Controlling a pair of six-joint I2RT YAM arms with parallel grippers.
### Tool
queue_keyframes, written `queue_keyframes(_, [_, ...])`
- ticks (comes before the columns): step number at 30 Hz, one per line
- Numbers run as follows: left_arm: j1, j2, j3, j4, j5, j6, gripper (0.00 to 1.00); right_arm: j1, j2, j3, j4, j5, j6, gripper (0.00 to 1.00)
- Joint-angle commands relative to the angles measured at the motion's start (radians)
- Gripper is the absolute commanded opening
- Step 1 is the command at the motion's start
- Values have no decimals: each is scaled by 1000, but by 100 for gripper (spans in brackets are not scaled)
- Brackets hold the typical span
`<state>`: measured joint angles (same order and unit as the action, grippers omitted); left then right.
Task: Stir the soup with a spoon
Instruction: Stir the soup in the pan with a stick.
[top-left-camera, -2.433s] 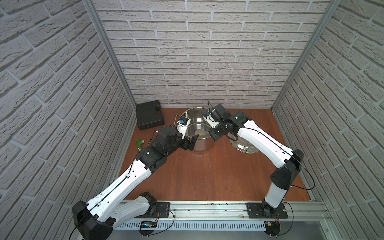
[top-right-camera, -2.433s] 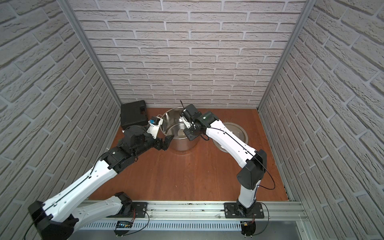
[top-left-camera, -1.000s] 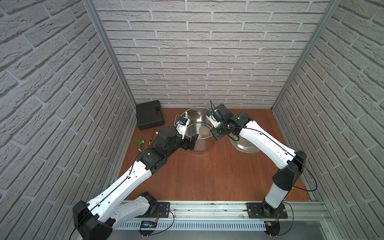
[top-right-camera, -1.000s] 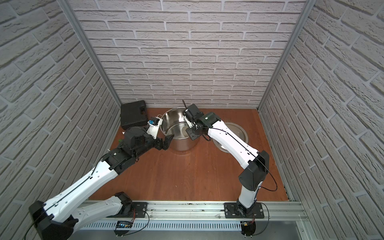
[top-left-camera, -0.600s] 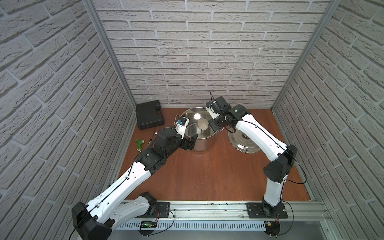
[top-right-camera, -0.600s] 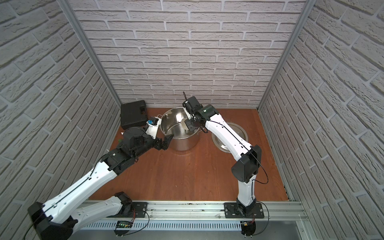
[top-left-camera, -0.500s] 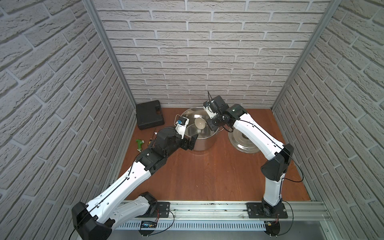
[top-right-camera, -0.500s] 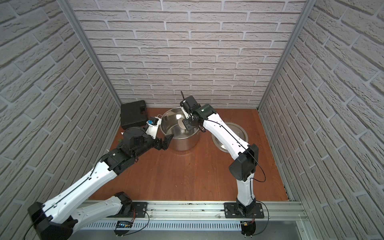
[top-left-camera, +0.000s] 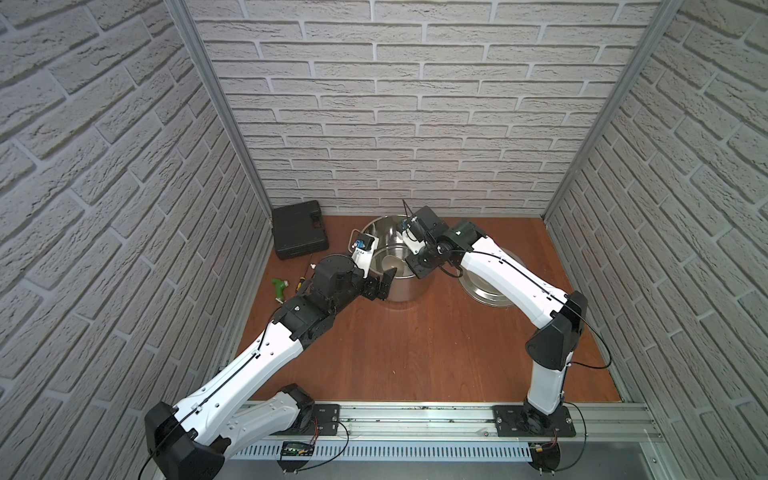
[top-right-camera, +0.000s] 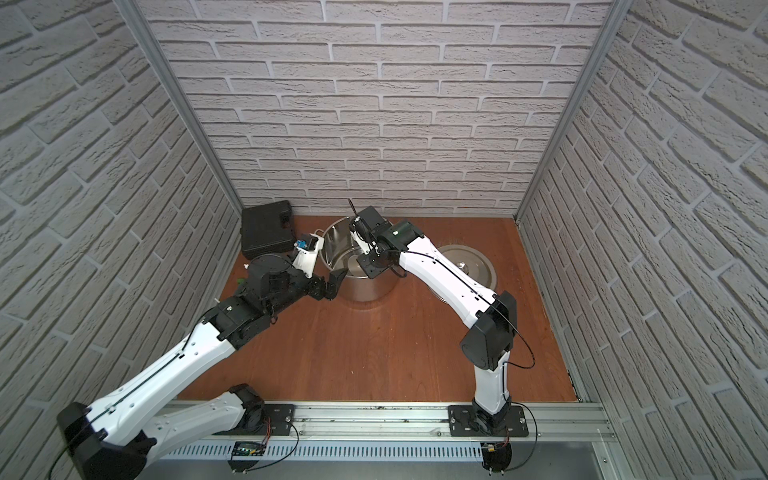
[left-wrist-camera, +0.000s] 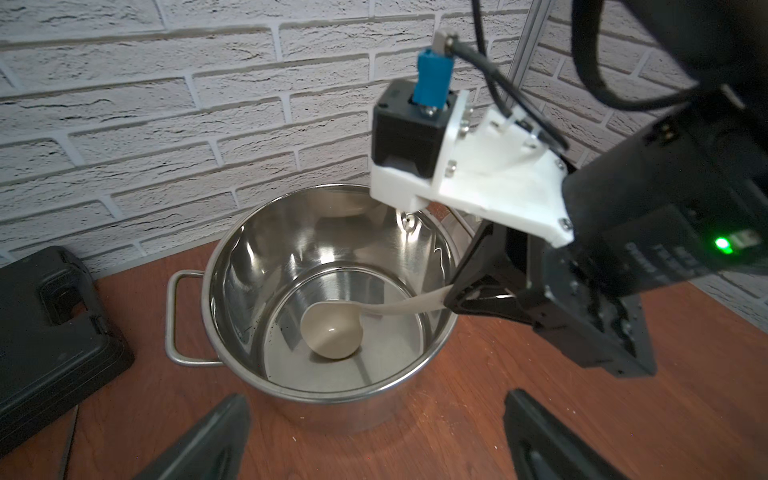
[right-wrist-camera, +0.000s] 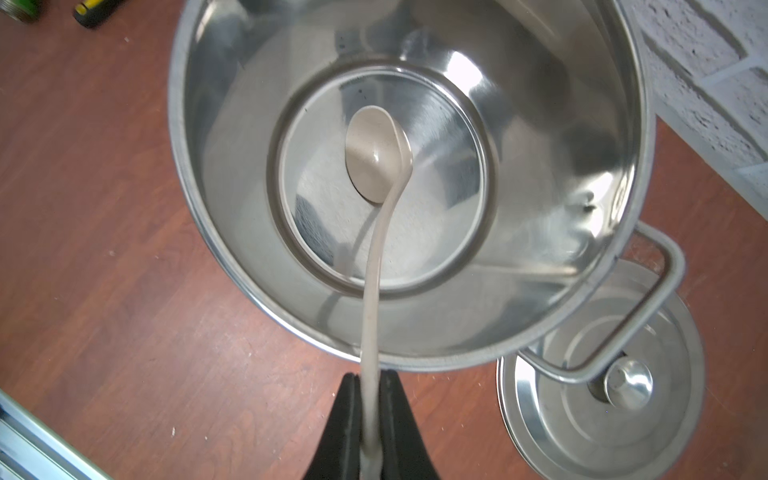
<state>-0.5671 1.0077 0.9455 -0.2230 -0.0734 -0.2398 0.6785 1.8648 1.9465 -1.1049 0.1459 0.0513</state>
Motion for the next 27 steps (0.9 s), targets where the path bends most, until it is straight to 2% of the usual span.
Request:
queue_keyframes(1, [-2, 2, 8, 47, -14, 3, 98, -28, -93, -37, 26, 38, -24, 3])
queue_keyframes(8, [-2, 8, 13, 47, -13, 4, 98, -86, -71, -15, 53, 39, -13, 3])
queue_keyframes(14, [-2, 10, 12, 53, -12, 0, 98, -94, 43, 139, 35, -16, -6, 3])
queue_keyframes(21, [-2, 14, 7, 63, -7, -3, 98, -29, 141, 264, -5, -61, -11, 3])
queue_keyframes(27, [-2, 17, 3, 59, -2, -5, 98, 6, 105, 207, -12, -62, 4, 3])
